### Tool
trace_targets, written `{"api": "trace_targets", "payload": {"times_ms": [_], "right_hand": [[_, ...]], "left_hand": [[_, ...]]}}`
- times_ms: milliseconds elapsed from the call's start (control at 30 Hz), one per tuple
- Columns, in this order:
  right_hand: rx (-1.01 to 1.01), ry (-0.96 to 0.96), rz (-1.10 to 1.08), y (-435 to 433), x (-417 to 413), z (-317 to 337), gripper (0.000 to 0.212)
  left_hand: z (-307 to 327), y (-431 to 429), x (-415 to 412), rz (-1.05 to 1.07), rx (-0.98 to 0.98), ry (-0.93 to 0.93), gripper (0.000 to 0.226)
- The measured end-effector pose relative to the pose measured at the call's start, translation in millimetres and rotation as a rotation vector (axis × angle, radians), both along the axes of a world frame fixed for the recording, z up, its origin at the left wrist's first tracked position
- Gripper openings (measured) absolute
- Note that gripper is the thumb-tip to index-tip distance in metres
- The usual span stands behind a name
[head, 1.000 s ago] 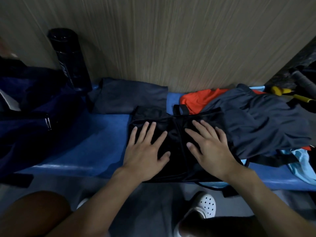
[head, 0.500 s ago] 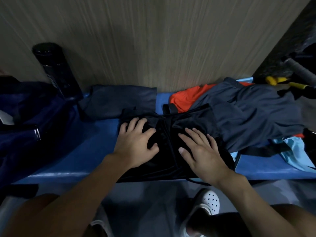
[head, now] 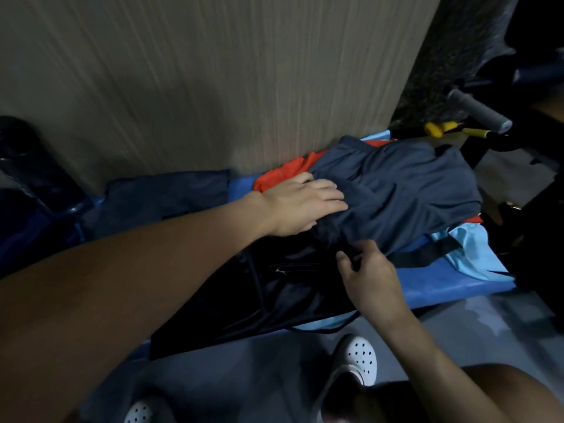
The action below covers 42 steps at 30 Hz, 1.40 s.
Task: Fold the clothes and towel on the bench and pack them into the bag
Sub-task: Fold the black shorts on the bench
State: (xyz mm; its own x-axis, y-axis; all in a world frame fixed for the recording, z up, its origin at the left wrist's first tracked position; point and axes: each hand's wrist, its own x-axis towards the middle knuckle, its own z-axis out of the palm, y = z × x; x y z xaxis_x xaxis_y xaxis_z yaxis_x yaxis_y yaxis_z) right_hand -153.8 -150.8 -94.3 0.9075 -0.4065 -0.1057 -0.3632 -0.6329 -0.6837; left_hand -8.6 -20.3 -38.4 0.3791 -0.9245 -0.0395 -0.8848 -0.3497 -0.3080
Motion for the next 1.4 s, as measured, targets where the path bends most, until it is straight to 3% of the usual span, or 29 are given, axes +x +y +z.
{"api": "trace_targets", "payload": {"times_ms": [133, 233, 333, 567, 700, 933, 1133, 1200, 1267, 1333, 1400], "right_hand": [[0.023, 0.038, 0.018, -5.5, 2.2, 3.5, 0.031], [0.053, 0.058, 0.056, -7.7, 2.6, 5.3, 0.023], [0.106, 0.011, 0.096, -4.7, -1.4, 8.0, 0.022], [0.247, -0.396, 0.342, 34.0, -17.3, 27.4, 0.015], [0.309, -0.496, 0.53, 67.0, -21.4, 29.6, 0.009], [0.289, -0.424, 0.739, 135.4, -20.3, 14.1, 0.022], [0.208, -0.202, 0.927, 165.1, -23.8, -0.1, 0.036], [0.254, -0.236, 0.903, 166.5, -21.5, 5.5, 0.024], [0.171, -0.37, 0.71, 162.6, -11.6, 8.1, 0.021], [-0.033, -0.436, 0.476, 154.3, 0.9, 7.4, 0.027], [-0.118, -0.318, 0.331, 148.0, 8.4, 5.4, 0.03]], "left_hand": [[-1.1, -11.8, 12.1, -0.115, 0.158, -0.098, 0.057], [1.4, -4.9, 17.2, -0.148, 0.127, -0.089, 0.03], [6.6, 11.8, 20.4, -0.182, 0.069, -0.04, 0.018], [28.6, 74.4, 6.7, -0.108, -0.136, 0.038, 0.023], [33.3, 126.7, -9.0, -0.055, -0.175, -0.017, 0.034], [11.5, 202.3, -31.3, 0.104, -0.22, -0.059, 0.036], [-28.9, 241.1, -41.6, 0.224, -0.234, -0.062, 0.035], [-36.1, 247.2, -48.2, 0.252, -0.25, -0.077, 0.031], [-39.8, 244.8, -58.6, 0.349, -0.396, -0.066, 0.028], [-43.8, 234.6, -73.0, 0.605, -0.656, -0.011, 0.027], [-48.9, 220.3, -89.9, 0.952, -0.92, 0.193, 0.032]]}}
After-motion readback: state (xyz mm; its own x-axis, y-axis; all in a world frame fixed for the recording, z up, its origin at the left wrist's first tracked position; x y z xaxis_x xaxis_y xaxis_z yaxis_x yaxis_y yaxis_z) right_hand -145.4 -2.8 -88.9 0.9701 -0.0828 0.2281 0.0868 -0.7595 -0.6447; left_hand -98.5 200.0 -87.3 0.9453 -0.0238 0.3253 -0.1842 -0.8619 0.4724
